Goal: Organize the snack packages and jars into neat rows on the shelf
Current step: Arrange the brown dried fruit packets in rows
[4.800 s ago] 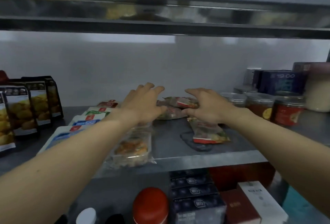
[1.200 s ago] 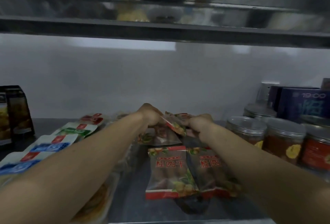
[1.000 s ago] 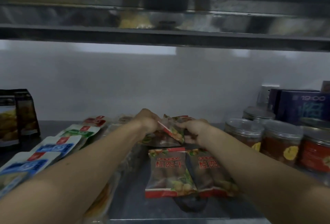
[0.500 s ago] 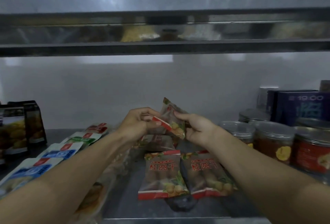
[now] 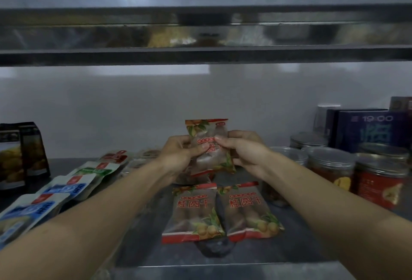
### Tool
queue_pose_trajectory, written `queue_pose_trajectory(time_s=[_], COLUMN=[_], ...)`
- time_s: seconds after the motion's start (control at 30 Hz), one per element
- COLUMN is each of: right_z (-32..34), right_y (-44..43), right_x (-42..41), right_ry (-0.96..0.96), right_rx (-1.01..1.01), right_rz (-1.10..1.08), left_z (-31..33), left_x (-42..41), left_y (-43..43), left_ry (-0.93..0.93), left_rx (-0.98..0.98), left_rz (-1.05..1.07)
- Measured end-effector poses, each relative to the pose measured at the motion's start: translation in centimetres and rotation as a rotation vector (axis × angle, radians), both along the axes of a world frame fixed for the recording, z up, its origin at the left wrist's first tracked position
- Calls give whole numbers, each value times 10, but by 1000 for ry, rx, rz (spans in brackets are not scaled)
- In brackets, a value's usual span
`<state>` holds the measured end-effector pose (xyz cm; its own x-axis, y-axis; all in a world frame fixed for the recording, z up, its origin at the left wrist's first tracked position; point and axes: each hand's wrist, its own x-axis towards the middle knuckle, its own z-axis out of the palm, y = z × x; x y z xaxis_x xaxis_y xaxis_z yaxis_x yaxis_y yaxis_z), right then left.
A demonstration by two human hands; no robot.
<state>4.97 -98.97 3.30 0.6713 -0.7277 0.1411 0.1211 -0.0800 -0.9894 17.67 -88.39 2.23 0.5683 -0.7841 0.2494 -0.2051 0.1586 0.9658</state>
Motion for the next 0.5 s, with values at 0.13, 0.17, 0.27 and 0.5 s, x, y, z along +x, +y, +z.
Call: queue_pose_trajectory(time_s=[0.13, 0.17, 0.27, 0.5], right_z=[0, 0, -1, 4], right_y=[-2, -2, 2, -7], right_x=[2, 1, 1, 1], right_ry=[-52, -43, 18, 62], right_rx=[34, 33, 9, -52], right_rz=[-78, -76, -13, -210], left_z=[3, 4, 5, 7], left_x=[-2, -2, 1, 23], left_y=[-2, -3, -7, -4], left_ry=[26, 27, 31, -462], left_rx=[26, 42, 57, 364], left_rz=[-79, -75, -29, 96])
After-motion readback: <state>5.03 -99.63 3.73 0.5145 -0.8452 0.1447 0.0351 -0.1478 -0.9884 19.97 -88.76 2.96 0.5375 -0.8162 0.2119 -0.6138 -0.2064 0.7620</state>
